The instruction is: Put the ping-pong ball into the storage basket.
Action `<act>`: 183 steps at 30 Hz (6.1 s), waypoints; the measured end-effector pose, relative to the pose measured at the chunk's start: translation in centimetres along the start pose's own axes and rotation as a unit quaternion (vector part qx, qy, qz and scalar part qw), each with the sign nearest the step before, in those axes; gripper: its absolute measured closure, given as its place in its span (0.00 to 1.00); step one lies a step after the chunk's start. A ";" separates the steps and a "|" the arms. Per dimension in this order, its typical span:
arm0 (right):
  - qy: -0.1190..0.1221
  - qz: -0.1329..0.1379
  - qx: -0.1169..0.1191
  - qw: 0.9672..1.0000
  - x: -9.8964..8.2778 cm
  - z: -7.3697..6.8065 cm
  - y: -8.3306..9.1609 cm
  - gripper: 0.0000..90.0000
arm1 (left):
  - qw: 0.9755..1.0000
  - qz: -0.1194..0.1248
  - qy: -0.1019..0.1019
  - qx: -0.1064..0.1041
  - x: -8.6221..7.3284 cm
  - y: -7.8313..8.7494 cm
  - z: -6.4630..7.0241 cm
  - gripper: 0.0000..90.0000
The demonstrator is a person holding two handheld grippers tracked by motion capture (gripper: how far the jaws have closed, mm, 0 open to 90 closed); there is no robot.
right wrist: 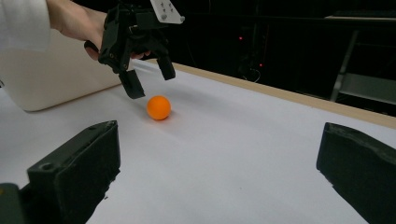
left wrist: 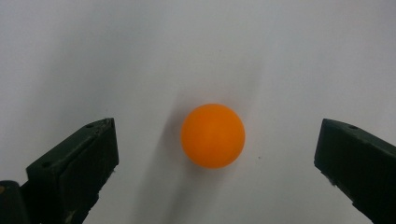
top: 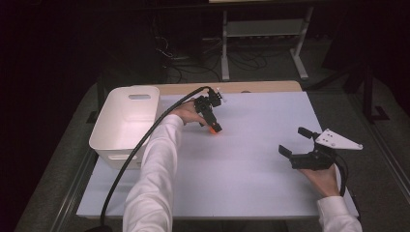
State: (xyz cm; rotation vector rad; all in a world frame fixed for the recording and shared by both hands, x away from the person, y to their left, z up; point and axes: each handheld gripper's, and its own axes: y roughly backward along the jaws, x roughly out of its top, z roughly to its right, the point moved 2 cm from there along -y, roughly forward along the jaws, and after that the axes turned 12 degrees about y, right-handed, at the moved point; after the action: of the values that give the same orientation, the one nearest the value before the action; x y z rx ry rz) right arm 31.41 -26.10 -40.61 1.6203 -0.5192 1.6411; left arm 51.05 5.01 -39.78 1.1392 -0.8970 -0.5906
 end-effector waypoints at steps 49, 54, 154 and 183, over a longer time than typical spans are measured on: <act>-0.004 -0.005 0.008 1.000 -0.1 -0.1 -0.1 0.00 | 0.998 -0.038 -0.037 0.031 0.4 -2.5 0.5 0.56; -0.004 -0.004 0.007 1.000 -0.1 -0.1 0.0 0.00 | 0.998 -0.032 -0.040 0.038 0.6 -2.2 0.6 0.56; 0.004 -0.011 0.027 1.000 0.1 -1.0 -0.9 0.00 | 0.993 0.080 -0.054 0.065 -3.1 18.2 5.9 0.56; 0.008 -0.019 0.031 0.999 0.0 -1.3 -0.9 0.00 | 0.994 0.064 -0.048 0.069 -4.8 20.8 6.2 0.56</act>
State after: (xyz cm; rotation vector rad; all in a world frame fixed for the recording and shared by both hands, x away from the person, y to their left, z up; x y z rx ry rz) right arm 31.21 -24.59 -40.93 1.6509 -0.4293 1.6553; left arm 42.43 12.52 -20.65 1.1748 -1.0991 -0.4885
